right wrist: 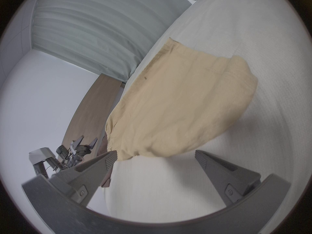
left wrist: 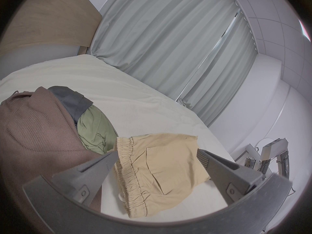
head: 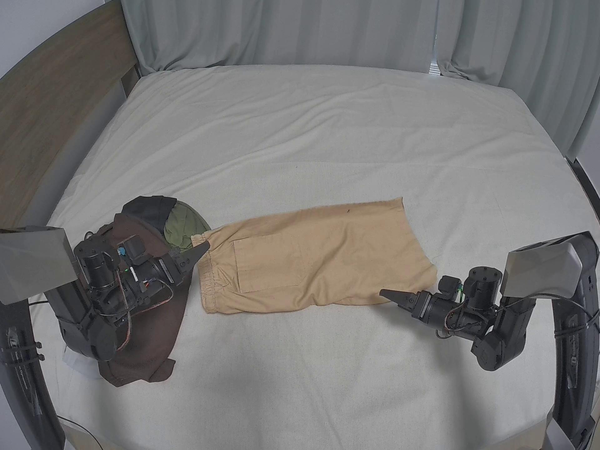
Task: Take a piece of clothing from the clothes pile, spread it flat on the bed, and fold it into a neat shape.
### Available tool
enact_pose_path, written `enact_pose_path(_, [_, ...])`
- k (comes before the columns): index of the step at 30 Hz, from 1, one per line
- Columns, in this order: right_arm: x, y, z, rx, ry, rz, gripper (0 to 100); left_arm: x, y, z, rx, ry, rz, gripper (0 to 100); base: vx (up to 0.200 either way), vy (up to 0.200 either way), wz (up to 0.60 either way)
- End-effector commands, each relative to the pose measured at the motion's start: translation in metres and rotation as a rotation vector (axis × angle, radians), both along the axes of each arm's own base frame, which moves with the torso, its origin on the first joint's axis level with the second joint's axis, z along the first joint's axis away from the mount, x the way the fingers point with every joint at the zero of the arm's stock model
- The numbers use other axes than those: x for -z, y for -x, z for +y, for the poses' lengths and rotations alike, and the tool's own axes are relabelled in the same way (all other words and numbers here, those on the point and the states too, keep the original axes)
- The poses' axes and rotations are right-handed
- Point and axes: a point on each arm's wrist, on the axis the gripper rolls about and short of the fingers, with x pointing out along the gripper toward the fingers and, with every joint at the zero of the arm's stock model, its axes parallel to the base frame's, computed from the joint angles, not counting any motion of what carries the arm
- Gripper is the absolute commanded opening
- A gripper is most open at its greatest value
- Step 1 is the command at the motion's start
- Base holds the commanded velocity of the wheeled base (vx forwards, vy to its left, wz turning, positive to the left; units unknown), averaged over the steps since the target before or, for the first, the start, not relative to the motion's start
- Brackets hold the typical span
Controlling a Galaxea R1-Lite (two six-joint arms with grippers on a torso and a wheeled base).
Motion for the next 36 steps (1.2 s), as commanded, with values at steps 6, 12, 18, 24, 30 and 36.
enact_pose_path(6, [0.016, -0.014, 0.019, 0.034, -0.001, -0.009, 100, 0.002, -0.001, 0.000, 0.001, 0.000, 0.005, 100, 0.000, 0.000, 0.00])
enact_pose_path(12, [0.010, -0.021, 0.034, 0.067, -0.079, 0.008, 100, 0.002, -0.001, 0.000, 0.001, 0.002, 0.005, 100, 0.000, 0.000, 0.00])
enact_pose_path(18, [0.005, -0.025, 0.044, 0.089, -0.120, 0.001, 100, 0.002, -0.001, 0.000, 0.001, 0.002, 0.005, 100, 0.000, 0.000, 0.00])
enact_pose_path(24, [0.010, -0.032, 0.048, 0.126, -0.118, -0.015, 100, 0.002, -0.001, 0.000, 0.002, 0.002, 0.006, 100, 0.000, 0.000, 0.00])
enact_pose_path(30, [0.010, -0.032, 0.048, 0.128, -0.119, -0.014, 100, 0.002, -0.001, -0.001, 0.004, 0.002, 0.005, 100, 0.000, 0.000, 0.00])
enact_pose_path(36, [0.011, -0.031, 0.047, 0.129, -0.115, -0.009, 0, 0.003, -0.001, -0.002, 0.007, 0.002, 0.008, 100, 0.000, 0.000, 0.00])
